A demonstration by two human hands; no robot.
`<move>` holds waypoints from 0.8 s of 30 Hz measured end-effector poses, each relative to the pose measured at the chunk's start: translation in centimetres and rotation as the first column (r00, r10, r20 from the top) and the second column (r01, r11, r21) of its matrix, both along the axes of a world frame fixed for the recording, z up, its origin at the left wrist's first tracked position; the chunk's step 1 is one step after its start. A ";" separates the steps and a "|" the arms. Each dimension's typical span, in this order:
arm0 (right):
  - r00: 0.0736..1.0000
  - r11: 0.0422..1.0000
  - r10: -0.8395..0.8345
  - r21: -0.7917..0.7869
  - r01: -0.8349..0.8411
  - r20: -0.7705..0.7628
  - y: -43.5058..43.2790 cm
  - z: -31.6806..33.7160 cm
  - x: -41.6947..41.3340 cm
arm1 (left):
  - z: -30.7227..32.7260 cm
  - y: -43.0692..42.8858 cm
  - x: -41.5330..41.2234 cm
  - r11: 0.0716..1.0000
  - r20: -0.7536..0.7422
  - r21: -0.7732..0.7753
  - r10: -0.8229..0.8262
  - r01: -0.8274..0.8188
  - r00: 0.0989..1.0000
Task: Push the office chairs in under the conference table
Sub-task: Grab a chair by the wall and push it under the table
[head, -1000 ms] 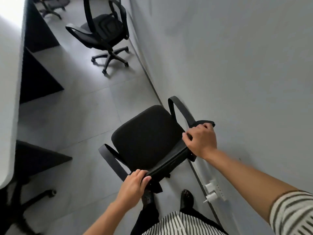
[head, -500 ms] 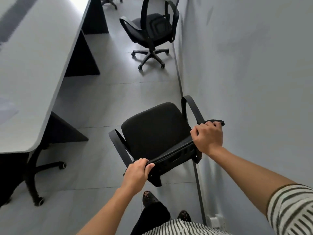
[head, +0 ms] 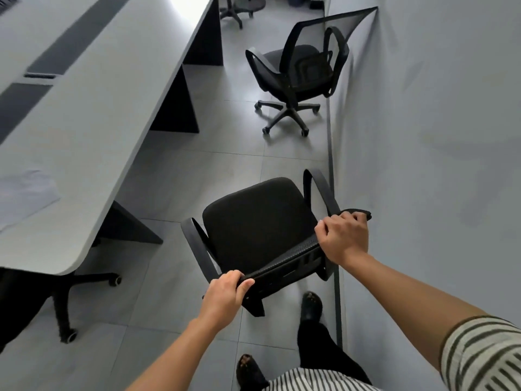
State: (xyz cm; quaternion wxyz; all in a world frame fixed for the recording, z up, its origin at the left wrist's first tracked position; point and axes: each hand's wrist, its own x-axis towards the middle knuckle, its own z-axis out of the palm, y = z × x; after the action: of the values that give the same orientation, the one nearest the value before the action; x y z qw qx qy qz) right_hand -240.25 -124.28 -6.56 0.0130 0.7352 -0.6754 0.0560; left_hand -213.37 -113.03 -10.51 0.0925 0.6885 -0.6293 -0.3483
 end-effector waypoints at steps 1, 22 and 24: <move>0.999 0.999 0.036 -0.005 -0.036 0.002 -1.7 -0.1 0.2 | -0.1 -1.0 0.0 1.000 0.004 0.002 0.019 -0.019 1.000; 0.855 0.844 0.518 0.156 -0.513 0.013 -33.4 1.3 15.5 | 1.9 -23.3 7.6 0.859 0.152 0.019 0.504 -0.512 0.850; 0.843 0.829 0.538 0.173 -0.531 0.007 -35.7 1.2 17.3 | 1.4 -25.1 9.4 0.852 0.154 0.025 0.513 -0.522 0.844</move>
State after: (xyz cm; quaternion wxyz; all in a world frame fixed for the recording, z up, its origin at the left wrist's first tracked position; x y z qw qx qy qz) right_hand -222.96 -160.00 -5.32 -0.0514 0.8941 -0.4447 -0.0153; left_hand -204.00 -138.12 -9.13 0.1154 0.8583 -0.4134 -0.2811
